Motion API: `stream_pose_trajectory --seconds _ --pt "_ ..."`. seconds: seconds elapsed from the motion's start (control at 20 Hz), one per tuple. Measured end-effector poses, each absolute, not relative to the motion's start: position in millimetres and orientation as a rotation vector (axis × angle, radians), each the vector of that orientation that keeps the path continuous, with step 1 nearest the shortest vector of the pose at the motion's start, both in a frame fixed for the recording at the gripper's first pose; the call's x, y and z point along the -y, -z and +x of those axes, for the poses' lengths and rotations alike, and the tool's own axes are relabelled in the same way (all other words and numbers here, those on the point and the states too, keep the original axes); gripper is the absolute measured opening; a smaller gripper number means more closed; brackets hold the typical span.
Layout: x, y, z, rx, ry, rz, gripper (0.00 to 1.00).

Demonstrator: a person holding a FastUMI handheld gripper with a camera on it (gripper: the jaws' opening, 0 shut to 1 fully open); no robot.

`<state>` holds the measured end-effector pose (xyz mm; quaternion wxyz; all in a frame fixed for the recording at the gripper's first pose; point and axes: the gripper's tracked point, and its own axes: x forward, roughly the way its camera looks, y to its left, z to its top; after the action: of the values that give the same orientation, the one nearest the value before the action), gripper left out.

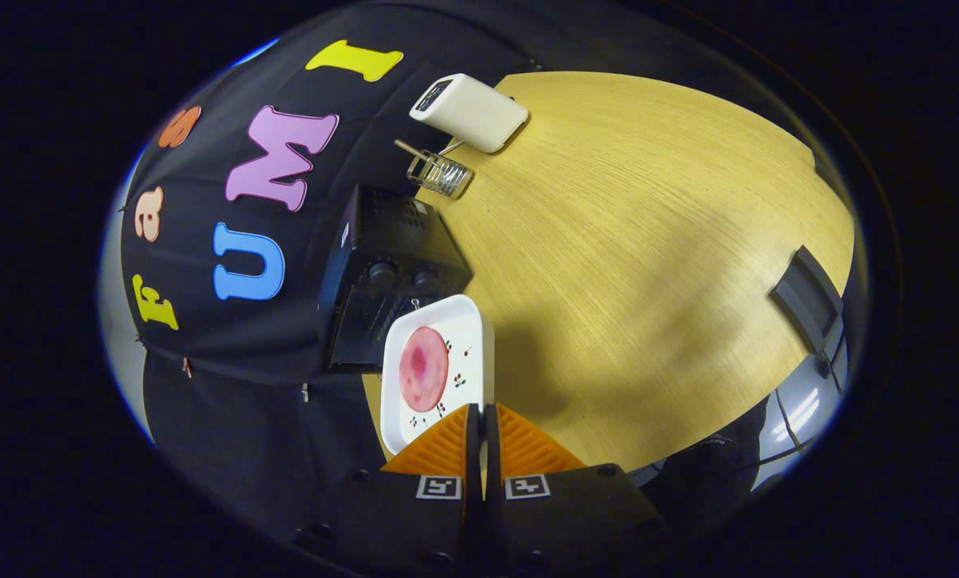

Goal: Open the toaster oven, put the food inside, and close the toaster oven door.

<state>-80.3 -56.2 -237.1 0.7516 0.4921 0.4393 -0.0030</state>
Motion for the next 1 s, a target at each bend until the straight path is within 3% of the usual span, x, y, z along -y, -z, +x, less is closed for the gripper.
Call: stream_pose_trajectory --seconds 1.0 --pt "-116.1 248.8 12.8 -0.940 -0.080 1.028 0.05"
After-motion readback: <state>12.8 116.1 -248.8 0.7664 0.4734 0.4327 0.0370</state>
